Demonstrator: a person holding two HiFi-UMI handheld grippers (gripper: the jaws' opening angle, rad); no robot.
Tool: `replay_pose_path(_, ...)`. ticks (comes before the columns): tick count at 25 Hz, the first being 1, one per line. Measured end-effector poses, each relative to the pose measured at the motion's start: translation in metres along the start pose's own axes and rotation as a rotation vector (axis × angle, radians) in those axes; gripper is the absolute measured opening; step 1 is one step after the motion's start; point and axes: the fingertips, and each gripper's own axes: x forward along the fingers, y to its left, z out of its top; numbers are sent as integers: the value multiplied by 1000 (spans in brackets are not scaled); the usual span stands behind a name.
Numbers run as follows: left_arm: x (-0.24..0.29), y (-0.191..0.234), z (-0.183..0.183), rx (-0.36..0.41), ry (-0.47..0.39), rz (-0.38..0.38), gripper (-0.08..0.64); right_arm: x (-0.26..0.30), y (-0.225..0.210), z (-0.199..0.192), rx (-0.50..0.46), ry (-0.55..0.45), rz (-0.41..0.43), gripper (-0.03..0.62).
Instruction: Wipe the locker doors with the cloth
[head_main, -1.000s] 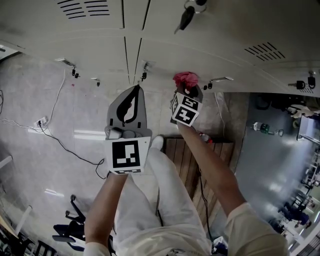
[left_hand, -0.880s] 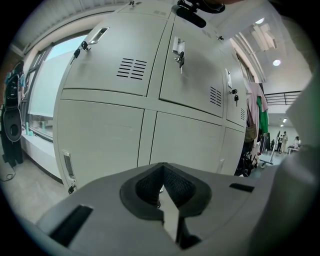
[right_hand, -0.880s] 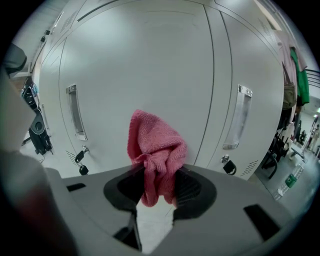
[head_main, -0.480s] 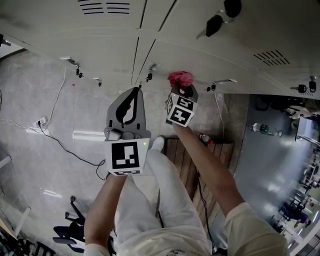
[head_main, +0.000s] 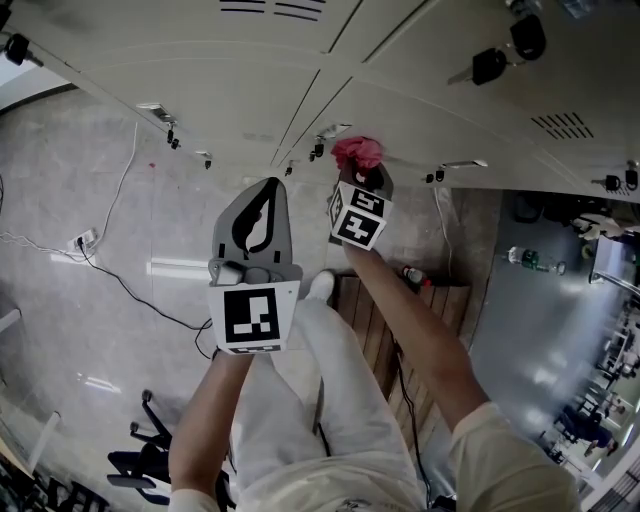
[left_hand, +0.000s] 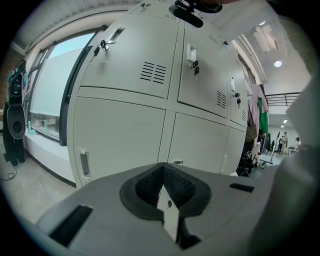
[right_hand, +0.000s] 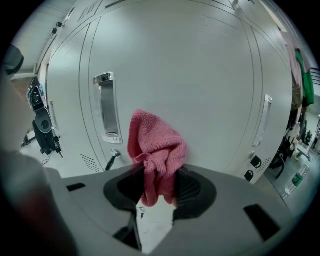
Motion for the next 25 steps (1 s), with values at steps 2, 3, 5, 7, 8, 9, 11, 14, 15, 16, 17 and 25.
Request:
replay_pose_path(2, -3, 6, -2, -4, 2, 3, 3, 1, 9, -1, -1, -1, 7, 147)
replay_pose_path(3, -4, 10, -2, -8, 1, 5, 3, 2, 14, -1, -3, -2, 11, 147)
replay_pose_path(5, -6, 15, -3, -9, -1, 8, 3, 3, 24, 0, -7, -5, 21, 147)
replay_pose_path(7, -8, 20, -5, -9, 3, 9, 3, 5, 32, -1, -8, -5, 28, 147)
replay_pose_path(8, -9, 22, -6, -9, 5, 10, 3, 5, 36, -2, -9, -5, 31, 147)
replay_pose_path(9, -9, 25, -7, -12, 6, 12, 3, 6, 39, -2, -10, -5, 33, 147)
replay_pose_path(11, -11, 30, -8, -18, 3, 16, 3, 8, 43, -4, -12, -6, 31, 147)
replay_pose_path(14, -13, 36, -10, -20, 2, 14, 3, 12, 44, -9, -21, -4, 24, 146)
replay_pose_path(15, -13, 37, -11, -19, 4, 12, 3, 14, 46, -12, -32, 0, 27, 146)
replay_pose_path(16, -14, 37, -13, -20, 7, 11, 3, 16, 47, -16, -44, 5, 32, 146)
replay_pose_path(17, -14, 38, -15, -23, 11, 11, 3, 18, 49, -19, -52, 9, 35, 146)
replay_pose_path(25, -12, 43, -23, -33, 17, 12, 3, 29, 60, -31, -13, 40, 32, 146)
